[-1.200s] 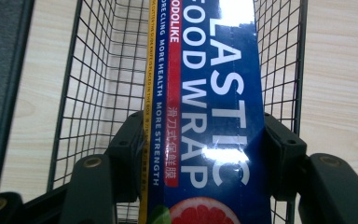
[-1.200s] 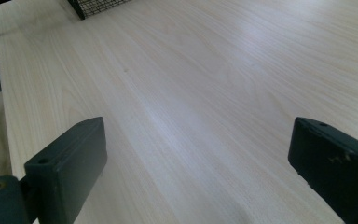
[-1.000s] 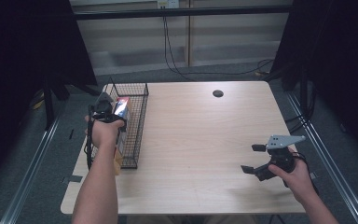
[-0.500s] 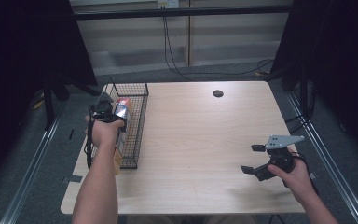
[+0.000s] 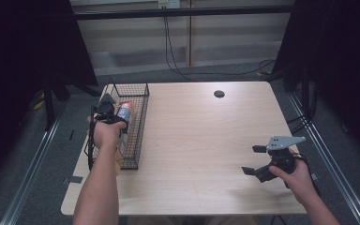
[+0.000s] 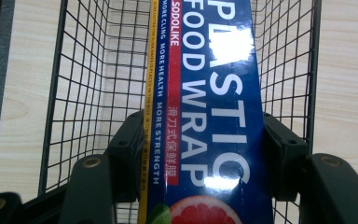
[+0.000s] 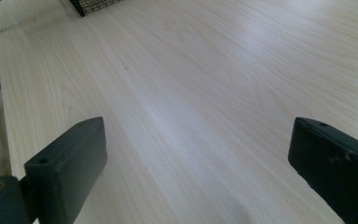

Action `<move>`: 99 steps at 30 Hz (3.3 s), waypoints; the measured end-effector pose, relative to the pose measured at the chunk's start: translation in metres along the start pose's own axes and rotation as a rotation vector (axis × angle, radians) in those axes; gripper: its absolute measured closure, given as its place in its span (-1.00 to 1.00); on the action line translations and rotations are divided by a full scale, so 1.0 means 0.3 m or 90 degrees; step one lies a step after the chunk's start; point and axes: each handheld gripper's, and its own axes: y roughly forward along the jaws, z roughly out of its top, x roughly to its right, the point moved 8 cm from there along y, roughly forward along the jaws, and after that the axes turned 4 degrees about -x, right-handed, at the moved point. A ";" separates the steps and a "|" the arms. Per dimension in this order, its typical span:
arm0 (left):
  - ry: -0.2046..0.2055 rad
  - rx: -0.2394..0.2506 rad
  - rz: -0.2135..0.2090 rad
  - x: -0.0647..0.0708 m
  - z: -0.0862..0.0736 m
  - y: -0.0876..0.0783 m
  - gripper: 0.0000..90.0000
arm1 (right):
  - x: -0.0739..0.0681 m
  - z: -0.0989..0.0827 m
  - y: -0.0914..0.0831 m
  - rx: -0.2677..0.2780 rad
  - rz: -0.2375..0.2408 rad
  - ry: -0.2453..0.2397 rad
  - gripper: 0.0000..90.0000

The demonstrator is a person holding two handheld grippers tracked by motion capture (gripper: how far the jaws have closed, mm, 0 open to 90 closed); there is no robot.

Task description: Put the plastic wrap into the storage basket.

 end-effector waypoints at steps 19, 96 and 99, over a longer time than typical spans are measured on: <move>-0.003 -0.006 -0.001 0.008 0.000 0.008 -0.07 | -0.002 0.001 0.002 -0.001 -0.002 -0.004 -0.91; 0.123 0.067 -0.118 0.161 0.017 -0.155 -0.71 | -0.009 0.006 0.001 0.006 0.004 -0.002 -0.90; 0.138 0.070 -0.138 0.193 0.012 -0.161 -0.71 | -0.008 0.006 0.001 0.005 0.004 -0.001 -0.90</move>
